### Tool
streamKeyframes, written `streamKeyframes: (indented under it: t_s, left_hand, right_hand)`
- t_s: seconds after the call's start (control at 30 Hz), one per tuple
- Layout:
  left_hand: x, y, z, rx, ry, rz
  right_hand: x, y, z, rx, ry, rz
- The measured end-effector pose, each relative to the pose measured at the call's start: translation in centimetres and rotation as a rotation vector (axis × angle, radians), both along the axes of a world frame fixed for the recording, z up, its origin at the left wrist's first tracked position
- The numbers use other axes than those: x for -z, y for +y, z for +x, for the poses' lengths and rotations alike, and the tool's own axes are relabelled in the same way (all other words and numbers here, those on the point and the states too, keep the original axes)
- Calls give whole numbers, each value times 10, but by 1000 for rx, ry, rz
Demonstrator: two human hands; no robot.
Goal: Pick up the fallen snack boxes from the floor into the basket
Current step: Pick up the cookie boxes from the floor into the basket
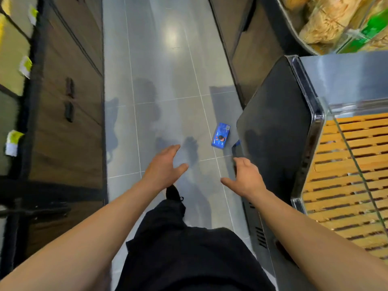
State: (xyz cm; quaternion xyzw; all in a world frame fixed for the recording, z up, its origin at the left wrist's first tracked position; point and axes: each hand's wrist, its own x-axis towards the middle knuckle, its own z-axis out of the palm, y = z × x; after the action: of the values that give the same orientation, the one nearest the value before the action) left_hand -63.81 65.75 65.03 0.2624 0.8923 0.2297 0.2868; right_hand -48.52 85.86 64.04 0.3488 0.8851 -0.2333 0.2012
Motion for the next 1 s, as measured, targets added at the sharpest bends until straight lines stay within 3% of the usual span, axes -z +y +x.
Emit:
streamKeyframes:
  t_s: [0.23,0.43,0.53,0.8,1.0]
  left_hand:
    - [-4,74,-130,197,12,-83]
    - [21,159,-222,429,65,-204]
    - [38,205,-256,451,50,-227]
    - [97,321,-331,578,-57,-222]
    - [187,400,-383,734,-136,-198]
  right_hand:
    - [13,41,-100,205,-20,-74]
    - [46,84,-169,361,-28,-198]
    - [65,117,-198,389,-54,-228]
    - [125,197,-270,578,-91,-291]
    - [205,226,-314,746,-155,-305]
